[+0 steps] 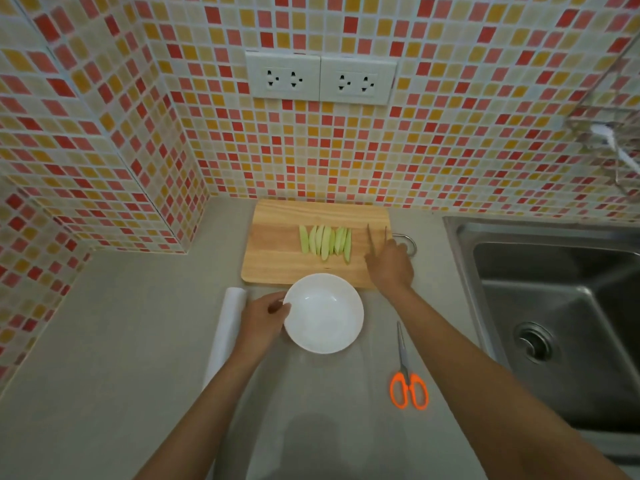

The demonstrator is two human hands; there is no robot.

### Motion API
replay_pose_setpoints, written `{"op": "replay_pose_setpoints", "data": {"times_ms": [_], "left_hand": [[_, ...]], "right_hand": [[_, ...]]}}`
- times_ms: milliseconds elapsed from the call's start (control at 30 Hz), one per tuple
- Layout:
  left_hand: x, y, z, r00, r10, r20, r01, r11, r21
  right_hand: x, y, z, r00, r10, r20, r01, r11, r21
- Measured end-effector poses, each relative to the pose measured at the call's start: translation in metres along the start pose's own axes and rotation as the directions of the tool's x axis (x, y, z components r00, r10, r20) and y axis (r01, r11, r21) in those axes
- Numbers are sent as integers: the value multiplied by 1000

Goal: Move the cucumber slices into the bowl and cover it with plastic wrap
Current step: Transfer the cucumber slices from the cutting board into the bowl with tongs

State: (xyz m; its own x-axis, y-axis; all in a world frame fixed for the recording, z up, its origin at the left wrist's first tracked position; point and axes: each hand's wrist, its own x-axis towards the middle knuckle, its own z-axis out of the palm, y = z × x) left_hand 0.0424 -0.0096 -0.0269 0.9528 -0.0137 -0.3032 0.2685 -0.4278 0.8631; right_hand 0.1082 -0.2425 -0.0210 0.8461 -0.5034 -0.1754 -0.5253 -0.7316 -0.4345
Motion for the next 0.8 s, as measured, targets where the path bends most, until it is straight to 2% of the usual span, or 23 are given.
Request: {"op": "replay_pose_setpoints", "data": {"times_ms": [67, 233, 300, 433, 500, 633, 800], "left_hand": [[0, 0, 2, 1000, 4, -6, -4, 1000, -20], [0, -2, 2, 1000, 5, -12, -6, 999, -52], [1, -3, 1, 1000, 4, -16, -5, 999, -49], [0, -6, 1, 1000, -17, -25, 16, 998, -59], [-1, -7, 2, 999, -16, -32, 13, 997, -73], [-2, -7, 2, 999, -16, -36, 13, 997, -78], [-3, -6, 3, 999, -17, -38, 13, 995, -100]], "right_hand": [[11, -3, 6, 999, 24, 26, -23, 998, -60], [18, -11, 16, 996, 67, 57, -62, 994, -87], [17, -11, 19, 995, 65, 70, -62, 997, -41], [17, -8, 16, 993, 57, 101, -76, 978, 195], [14, -5, 12, 997, 32, 77, -50, 966, 255], [0, -6, 6, 998, -37, 53, 25, 975, 223], [-9, -17, 5, 994, -35, 103, 11, 975, 223]]}}
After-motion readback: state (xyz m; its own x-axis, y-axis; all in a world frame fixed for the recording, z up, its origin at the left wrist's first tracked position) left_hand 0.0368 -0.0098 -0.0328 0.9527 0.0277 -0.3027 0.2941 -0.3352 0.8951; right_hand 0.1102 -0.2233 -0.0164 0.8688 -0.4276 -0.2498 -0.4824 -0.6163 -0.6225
